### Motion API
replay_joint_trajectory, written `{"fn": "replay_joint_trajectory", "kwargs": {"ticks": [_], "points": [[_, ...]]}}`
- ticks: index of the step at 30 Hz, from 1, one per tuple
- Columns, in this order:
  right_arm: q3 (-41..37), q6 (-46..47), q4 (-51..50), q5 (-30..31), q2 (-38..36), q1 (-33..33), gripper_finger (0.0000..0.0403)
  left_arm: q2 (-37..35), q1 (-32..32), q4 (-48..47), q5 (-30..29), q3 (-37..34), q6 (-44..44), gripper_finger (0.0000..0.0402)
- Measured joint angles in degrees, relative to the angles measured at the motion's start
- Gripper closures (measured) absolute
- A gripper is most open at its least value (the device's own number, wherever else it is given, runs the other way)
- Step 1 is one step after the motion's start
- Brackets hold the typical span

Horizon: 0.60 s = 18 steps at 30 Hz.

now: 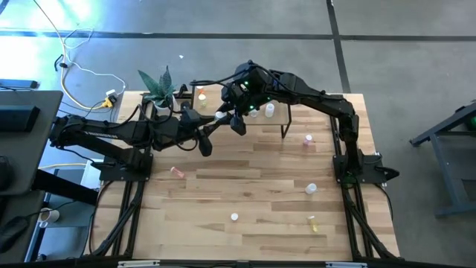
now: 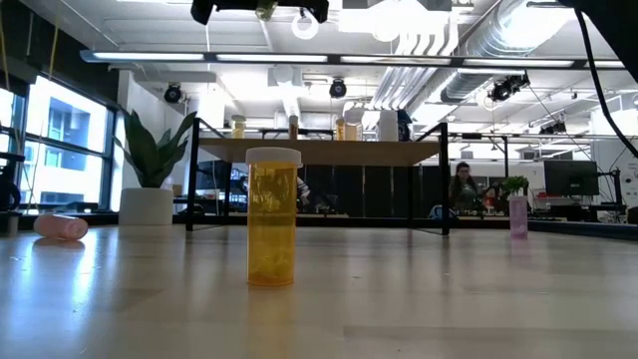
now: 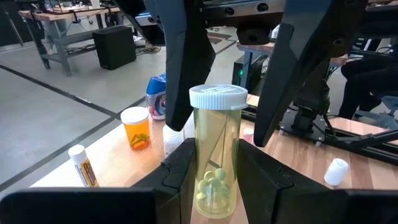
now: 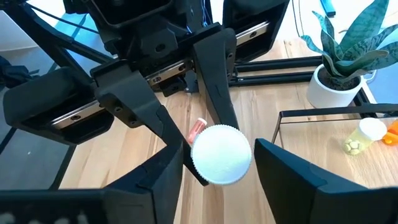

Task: Pick and place medicine bottles onto shelf by color
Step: Put the top yellow pill bottle on the shelf

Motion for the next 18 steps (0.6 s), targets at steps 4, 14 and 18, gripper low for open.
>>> {"fn": "replay_joint_trajectory", "kwargs": {"ticks": [4, 14, 18], "points": [[0.00, 0.02, -0.01, 0.00, 0.00, 0.00, 0.0217, 0.00, 0.00, 0.00, 0.02, 0.00, 0.00, 0.0312], [0.00, 0.02, 0.26, -0.01, 0.00, 0.00, 0.0285, 0.00, 0.00, 0.00, 0.03, 0.00, 0.00, 0.0312], [0.00, 0.02, 0.18, -0.04, 0.00, 0.00, 0.0299, 0.00, 0.00, 0.00, 0.00, 0.00, -0.02, 0.0312]]}}
